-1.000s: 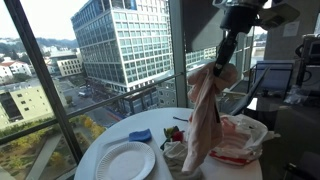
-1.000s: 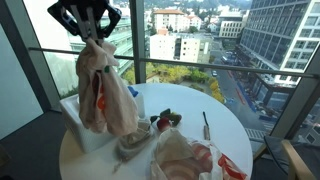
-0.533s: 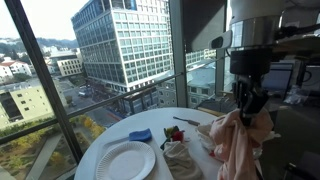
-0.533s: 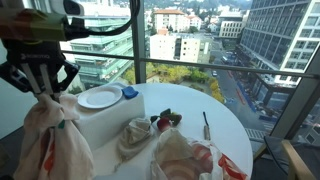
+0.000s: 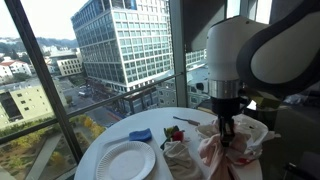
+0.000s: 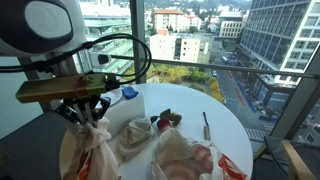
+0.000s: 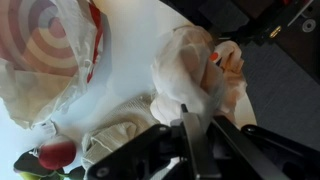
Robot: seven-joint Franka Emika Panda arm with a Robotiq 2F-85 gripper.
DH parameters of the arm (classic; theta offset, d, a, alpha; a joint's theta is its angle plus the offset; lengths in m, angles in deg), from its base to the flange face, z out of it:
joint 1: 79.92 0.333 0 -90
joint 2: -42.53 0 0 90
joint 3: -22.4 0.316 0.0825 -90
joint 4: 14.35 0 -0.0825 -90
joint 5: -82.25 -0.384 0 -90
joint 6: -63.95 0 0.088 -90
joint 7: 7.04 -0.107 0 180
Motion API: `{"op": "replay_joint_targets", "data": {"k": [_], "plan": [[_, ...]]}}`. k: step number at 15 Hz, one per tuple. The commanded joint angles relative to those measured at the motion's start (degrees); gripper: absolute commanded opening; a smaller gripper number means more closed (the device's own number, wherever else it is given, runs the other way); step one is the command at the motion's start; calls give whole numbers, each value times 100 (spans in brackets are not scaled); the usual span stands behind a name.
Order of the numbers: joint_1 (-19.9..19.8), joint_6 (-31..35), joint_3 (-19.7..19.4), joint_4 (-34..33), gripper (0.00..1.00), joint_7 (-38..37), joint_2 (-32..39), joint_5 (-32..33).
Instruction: Put the towel on the table
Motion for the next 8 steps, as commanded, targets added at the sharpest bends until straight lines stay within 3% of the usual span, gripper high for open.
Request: {"op": "replay_joint_targets", "data": {"k": [1, 4, 8], "plan": [[-636, 1258, 345, -117, 5, -618, 774, 637], [-1235, 2177, 506, -280, 5, -1655, 1101, 1926], [-1752, 2093, 483, -784, 6, -3177, 1391, 3940]]}}
